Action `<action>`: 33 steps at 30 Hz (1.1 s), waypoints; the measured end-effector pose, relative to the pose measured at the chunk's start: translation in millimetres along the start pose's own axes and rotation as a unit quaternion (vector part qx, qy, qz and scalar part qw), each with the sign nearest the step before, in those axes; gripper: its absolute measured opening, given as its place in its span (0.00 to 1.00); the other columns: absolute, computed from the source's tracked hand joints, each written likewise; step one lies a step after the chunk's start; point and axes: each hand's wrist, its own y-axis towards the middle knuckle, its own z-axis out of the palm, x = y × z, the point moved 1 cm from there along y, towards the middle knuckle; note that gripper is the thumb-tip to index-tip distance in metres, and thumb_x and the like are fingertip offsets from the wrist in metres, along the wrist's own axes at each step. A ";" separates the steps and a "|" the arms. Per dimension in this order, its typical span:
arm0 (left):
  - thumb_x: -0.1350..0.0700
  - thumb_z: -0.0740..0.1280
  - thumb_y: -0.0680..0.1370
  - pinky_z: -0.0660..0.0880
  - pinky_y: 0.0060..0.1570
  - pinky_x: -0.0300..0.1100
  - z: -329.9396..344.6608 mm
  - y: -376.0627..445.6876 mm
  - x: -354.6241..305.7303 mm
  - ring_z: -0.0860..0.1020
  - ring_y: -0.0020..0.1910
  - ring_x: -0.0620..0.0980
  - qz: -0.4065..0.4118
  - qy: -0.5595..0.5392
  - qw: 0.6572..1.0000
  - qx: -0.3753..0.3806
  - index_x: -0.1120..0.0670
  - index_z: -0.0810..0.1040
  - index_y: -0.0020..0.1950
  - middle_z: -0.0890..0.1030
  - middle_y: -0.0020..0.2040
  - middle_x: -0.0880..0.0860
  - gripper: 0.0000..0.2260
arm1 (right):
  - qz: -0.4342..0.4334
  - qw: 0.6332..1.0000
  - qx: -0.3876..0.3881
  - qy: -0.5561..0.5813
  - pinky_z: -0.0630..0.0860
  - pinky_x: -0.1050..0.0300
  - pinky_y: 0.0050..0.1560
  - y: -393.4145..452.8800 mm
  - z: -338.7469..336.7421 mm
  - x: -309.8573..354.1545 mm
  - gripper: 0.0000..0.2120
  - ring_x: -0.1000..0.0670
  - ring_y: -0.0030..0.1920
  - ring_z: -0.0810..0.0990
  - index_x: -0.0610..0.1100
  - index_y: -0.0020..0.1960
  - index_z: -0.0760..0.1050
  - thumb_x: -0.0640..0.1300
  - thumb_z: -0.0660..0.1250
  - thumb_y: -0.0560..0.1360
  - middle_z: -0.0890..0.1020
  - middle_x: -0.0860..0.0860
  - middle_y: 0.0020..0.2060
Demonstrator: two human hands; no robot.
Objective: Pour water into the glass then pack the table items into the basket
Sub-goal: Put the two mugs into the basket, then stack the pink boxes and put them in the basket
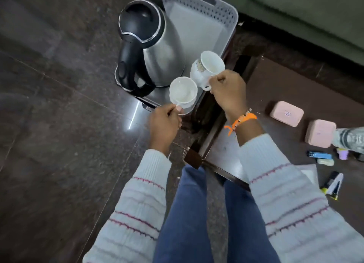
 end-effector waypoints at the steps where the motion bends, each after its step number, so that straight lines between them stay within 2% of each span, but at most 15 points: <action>1: 0.59 0.63 0.79 0.70 0.34 0.39 0.4 11.9 -0.8 0.72 0.28 0.47 -0.003 0.017 1.000 0.001 0.60 0.80 0.40 0.75 0.28 0.53 0.11 | 0.004 1.000 0.001 -0.020 0.73 0.53 0.46 10.0 9.3 3.9 0.12 0.41 0.46 0.79 0.34 0.37 0.76 0.42 0.62 0.73 0.80 0.40 0.37; 3: 0.59 0.63 0.78 0.71 0.35 0.42 1.7 33.3 -0.3 0.74 0.33 0.51 -0.016 0.047 0.999 0.001 0.64 0.80 0.40 0.78 0.32 0.58 0.12 | 0.015 0.998 0.002 -0.059 0.72 0.53 0.44 27.4 26.0 10.4 0.11 0.42 0.45 0.78 0.35 0.36 0.75 0.42 0.61 0.72 0.74 0.41 0.35; 4: 0.59 0.63 0.78 0.71 0.35 0.42 2.6 43.4 0.6 0.75 0.34 0.52 -0.024 0.056 0.998 0.005 0.66 0.80 0.41 0.79 0.34 0.60 0.12 | 0.022 0.997 -0.001 -0.075 0.73 0.52 0.46 35.3 34.3 13.3 0.11 0.42 0.47 0.79 0.34 0.40 0.77 0.42 0.61 0.72 0.74 0.40 0.36; 6: 0.61 0.63 0.78 0.70 0.35 0.39 5.7 55.8 3.3 0.76 0.34 0.52 -0.044 0.066 0.997 0.021 0.66 0.81 0.43 0.79 0.35 0.60 0.11 | 0.034 0.994 -0.013 -0.099 0.75 0.51 0.51 46.2 46.4 16.6 0.13 0.39 0.55 0.79 0.35 0.50 0.78 0.43 0.62 0.73 0.80 0.36 0.47; 8: 0.62 0.63 0.78 0.71 0.37 0.40 8.2 63.6 6.3 0.77 0.32 0.50 -0.066 0.074 0.994 0.039 0.65 0.81 0.45 0.80 0.36 0.60 0.09 | 0.041 0.990 -0.029 -0.130 0.74 0.50 0.54 52.9 56.0 18.6 0.14 0.37 0.59 0.76 0.35 0.55 0.76 0.43 0.62 0.74 0.79 0.38 0.57; 10: 0.62 0.64 0.78 0.76 0.40 0.42 9.8 67.7 12.0 0.81 0.36 0.53 -0.081 0.089 0.991 0.054 0.64 0.81 0.47 0.82 0.40 0.61 0.08 | 0.029 0.986 -0.039 -0.161 0.74 0.49 0.53 55.8 63.1 17.0 0.14 0.35 0.59 0.76 0.35 0.55 0.74 0.43 0.61 0.75 0.78 0.38 0.58; 12: 0.63 0.65 0.76 0.79 0.50 0.48 10.7 71.2 18.1 0.83 0.44 0.59 -0.090 0.114 0.987 0.060 0.65 0.81 0.49 0.84 0.45 0.63 0.07 | 0.025 0.982 -0.044 -0.183 0.74 0.48 0.51 58.1 67.4 12.8 0.12 0.34 0.58 0.76 0.35 0.55 0.74 0.41 0.61 0.76 0.78 0.37 0.57; 14: 0.64 0.65 0.76 0.79 0.52 0.53 11.7 73.5 19.8 0.82 0.47 0.62 -0.097 0.125 0.986 0.055 0.65 0.80 0.51 0.83 0.47 0.65 0.08 | 0.022 0.977 -0.033 -0.209 0.75 0.47 0.50 58.7 68.9 8.2 0.11 0.34 0.57 0.76 0.35 0.54 0.74 0.39 0.61 0.76 0.79 0.36 0.56; 17: 0.61 0.64 0.77 0.76 0.48 0.46 14.1 75.7 16.3 0.80 0.50 0.63 -0.078 0.203 0.975 0.035 0.65 0.80 0.53 0.82 0.50 0.64 0.10 | 0.005 0.974 -0.011 -0.225 0.75 0.47 0.49 59.2 67.6 3.9 0.11 0.33 0.55 0.77 0.35 0.53 0.76 0.40 0.61 0.76 0.79 0.36 0.54; 19: 0.58 0.66 0.76 0.71 0.44 0.46 15.7 73.3 12.8 0.79 0.52 0.62 -0.066 0.242 0.968 0.011 0.62 0.80 0.54 0.82 0.52 0.63 0.10 | -0.006 0.979 -0.005 -0.203 0.77 0.48 0.48 59.0 64.2 1.0 0.10 0.34 0.53 0.78 0.36 0.51 0.77 0.41 0.62 0.76 0.80 0.36 0.51; 21: 0.56 0.68 0.75 0.69 0.44 0.44 14.4 66.3 9.6 0.79 0.52 0.61 -0.068 0.235 0.969 -0.020 0.60 0.80 0.54 0.82 0.53 0.61 0.11 | -0.016 0.987 -0.006 -0.157 0.79 0.48 0.49 55.4 58.2 -3.3 0.09 0.37 0.49 0.80 0.37 0.47 0.79 0.42 0.63 0.75 0.83 0.38 0.47; 24: 0.55 0.67 0.75 0.69 0.45 0.42 12.0 46.5 5.7 0.79 0.52 0.59 -0.017 0.203 0.976 -0.072 0.59 0.80 0.55 0.83 0.52 0.59 0.12 | -0.014 0.996 -0.025 -0.081 0.79 0.49 0.46 42.6 43.8 -13.4 0.07 0.40 0.42 0.82 0.37 0.40 0.78 0.41 0.65 0.73 0.84 0.40 0.38; 27: 0.57 0.66 0.76 0.68 0.40 0.36 17.6 18.1 -5.5 0.79 0.43 0.54 0.047 0.143 0.983 -0.103 0.60 0.79 0.52 0.83 0.45 0.59 0.09 | -0.003 0.999 -0.034 -0.021 0.79 0.49 0.42 21.0 24.0 -30.7 0.08 0.41 0.36 0.82 0.38 0.37 0.77 0.41 0.66 0.72 0.84 0.42 0.33; 30: 0.57 0.66 0.76 0.63 0.36 0.34 42.3 -13.2 -10.5 0.76 0.36 0.52 0.052 0.133 0.988 -0.049 0.59 0.79 0.45 0.82 0.37 0.56 0.06 | 0.031 0.998 -0.052 0.010 0.78 0.54 0.39 -3.8 1.3 -62.2 0.08 0.44 0.34 0.81 0.40 0.35 0.76 0.41 0.67 0.72 0.84 0.43 0.32; 33: 0.57 0.66 0.76 0.66 0.37 0.38 84.2 -42.0 -4.8 0.79 0.39 0.55 0.028 0.134 0.990 0.046 0.60 0.80 0.44 0.83 0.38 0.58 0.07 | 0.078 0.994 -0.068 0.029 0.76 0.53 0.40 -26.9 -25.8 -107.4 0.07 0.42 0.37 0.82 0.39 0.37 0.78 0.40 0.66 0.72 0.84 0.41 0.34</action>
